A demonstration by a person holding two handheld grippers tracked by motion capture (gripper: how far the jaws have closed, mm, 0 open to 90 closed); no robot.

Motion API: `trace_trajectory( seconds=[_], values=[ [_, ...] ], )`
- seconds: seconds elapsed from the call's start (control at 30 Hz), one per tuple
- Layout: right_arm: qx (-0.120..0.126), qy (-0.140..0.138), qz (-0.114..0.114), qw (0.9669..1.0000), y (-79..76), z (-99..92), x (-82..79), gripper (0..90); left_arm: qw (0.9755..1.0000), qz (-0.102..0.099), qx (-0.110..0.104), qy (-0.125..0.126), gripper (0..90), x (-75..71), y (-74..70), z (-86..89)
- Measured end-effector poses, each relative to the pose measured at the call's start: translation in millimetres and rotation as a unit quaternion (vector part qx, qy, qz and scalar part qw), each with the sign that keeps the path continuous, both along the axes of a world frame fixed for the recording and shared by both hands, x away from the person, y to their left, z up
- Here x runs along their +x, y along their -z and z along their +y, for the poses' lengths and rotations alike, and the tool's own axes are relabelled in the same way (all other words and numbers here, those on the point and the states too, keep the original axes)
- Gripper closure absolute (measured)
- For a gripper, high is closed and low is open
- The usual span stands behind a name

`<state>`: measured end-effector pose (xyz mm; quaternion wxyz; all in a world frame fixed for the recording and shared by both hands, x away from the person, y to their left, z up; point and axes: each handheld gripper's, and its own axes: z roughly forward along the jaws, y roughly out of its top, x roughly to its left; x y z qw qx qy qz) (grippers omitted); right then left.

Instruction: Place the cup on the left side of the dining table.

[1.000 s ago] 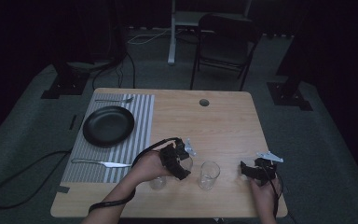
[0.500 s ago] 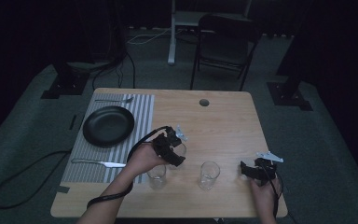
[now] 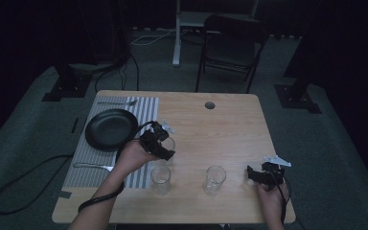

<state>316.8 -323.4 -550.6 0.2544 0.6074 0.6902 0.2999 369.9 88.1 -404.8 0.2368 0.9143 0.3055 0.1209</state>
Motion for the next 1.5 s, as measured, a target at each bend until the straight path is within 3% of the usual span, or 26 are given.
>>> trace_trajectory(
  seconds=[0.2,0.27,0.33,0.43,0.53,0.63,0.77,0.97,1.13,1.3,1.37,1.47,1.5],
  values=[
    [0.0,0.0,0.0,1.0,0.0,0.0,0.0,12.7,0.9992,0.0,-0.007,-0.039,28.6,4.8,-0.8,27.7],
    [0.0,0.0,0.001,1.0,0.0,0.1,-0.1,12.7,0.9992,0.0,-0.007,-0.039,28.6,4.8,-0.8,27.7],
    [0.0,0.0,0.001,1.0,0.0,0.1,-0.1,12.7,0.9985,-0.003,-0.007,-0.054,28.6,6.7,-2.5,42.7],
    [0.0,0.0,0.001,1.0,0.0,0.1,-0.1,12.7,0.998,-0.001,-0.005,-0.064,28.6,7.8,-2.5,49.6],
    [0.0,0.0,0.0,1.0,0.0,0.1,0.0,12.7,0.996,-0.003,-0.009,-0.089,28.6,10.7,-0.6,63.2],
    [0.0,0.0,0.0,1.0,0.0,0.0,0.0,12.7,0.9951,-0.001,-0.004,-0.099,28.6,12.2,1.6,69.6],
    [0.0,0.0,0.001,1.0,0.0,0.0,-0.1,12.7,0.9917,0.007,0.001,-0.129,28.6,17.1,11.2,83.8],
    [0.0,0.003,-0.002,1.0,-0.2,-0.4,-0.4,14.6,0.9897,0.016,-0.004,-0.142,28.6,18.5,17.1,97.5],
    [0.0,0.003,-0.002,1.0,-0.2,-0.4,-0.4,14.6,0.9861,0.015,-0.004,-0.165,28.6,20.2,21.5,108.5],
    [0.0,0.003,-0.001,1.0,-0.2,-0.4,-0.4,14.6,0.9847,0.025,0.0,-0.172,28.6,21.3,28.5,114.5],
    [0.0,0.003,-0.001,1.0,-0.2,-0.3,-0.5,14.6,0.9829,0.021,-0.022,-0.182,28.6,20.6,32.4,120.1],
    [0.0,0.003,-0.001,1.0,-0.2,-0.3,-0.5,14.6,0.9837,0.018,-0.023,-0.177,28.5,18.3,33.0,121.6],
    [0.0,0.003,-0.001,1.0,-0.2,-0.3,-0.5,14.6,0.9825,0.02,-0.032,-0.182,28.3,17.1,34.1,123.2]
  ],
)
